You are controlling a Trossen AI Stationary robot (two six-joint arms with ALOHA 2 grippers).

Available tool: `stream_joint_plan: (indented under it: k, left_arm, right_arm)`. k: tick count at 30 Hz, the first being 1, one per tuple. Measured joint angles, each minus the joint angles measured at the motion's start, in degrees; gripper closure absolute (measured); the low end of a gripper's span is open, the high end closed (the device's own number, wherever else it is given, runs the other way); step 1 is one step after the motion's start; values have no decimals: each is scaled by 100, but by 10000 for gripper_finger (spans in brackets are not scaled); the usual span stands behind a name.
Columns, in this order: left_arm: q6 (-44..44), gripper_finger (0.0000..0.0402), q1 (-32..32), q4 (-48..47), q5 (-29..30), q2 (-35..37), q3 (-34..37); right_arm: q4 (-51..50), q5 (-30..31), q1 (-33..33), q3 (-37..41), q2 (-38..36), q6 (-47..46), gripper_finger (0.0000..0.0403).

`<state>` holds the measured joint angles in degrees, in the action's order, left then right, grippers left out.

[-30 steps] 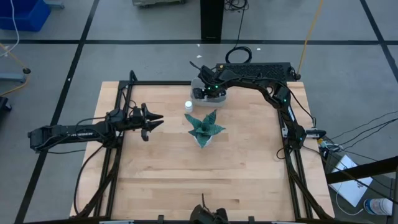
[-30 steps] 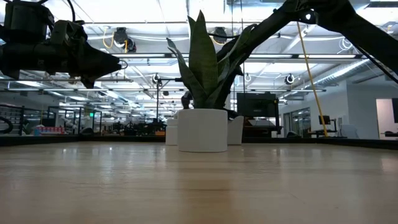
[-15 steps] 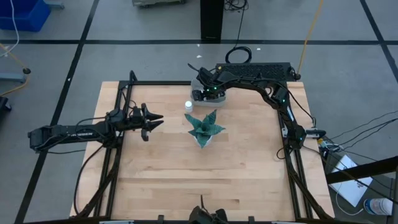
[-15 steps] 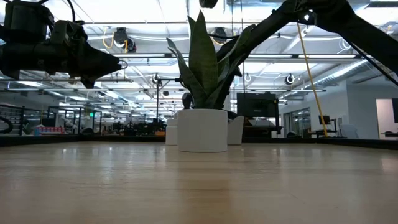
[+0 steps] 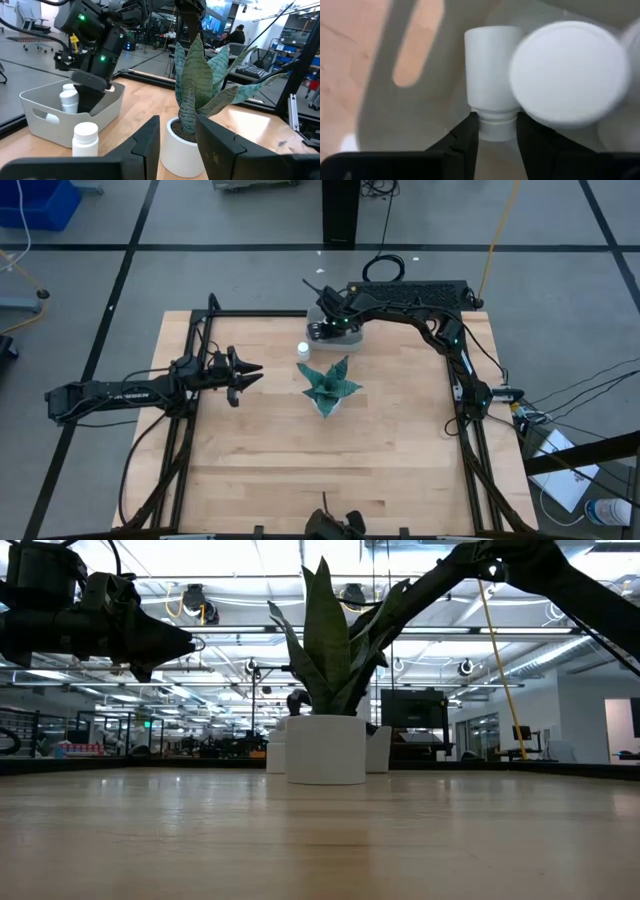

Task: Pick and place pill bottles into a basket
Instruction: Put the white medicine bottle into the gray bin

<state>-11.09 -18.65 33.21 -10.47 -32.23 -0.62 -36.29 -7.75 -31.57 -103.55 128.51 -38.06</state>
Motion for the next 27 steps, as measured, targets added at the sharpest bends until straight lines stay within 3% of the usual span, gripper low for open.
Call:
stream_joint_plan:
  k: [15, 19, 27]
  left_arm:
    - [0, 275, 0, -2, 3, 0, 0]
    - [-15, 275, 0, -8, 1, 0, 0]
    - [-17, 275, 0, -15, 3, 0, 0]
  right_arm:
    - [96, -122, 52, 17, -210, 146, 355]
    - [181, -275, 52, 17, -213, 172, 318]
    - [259, -238, 44, 46, -173, -196, 193]
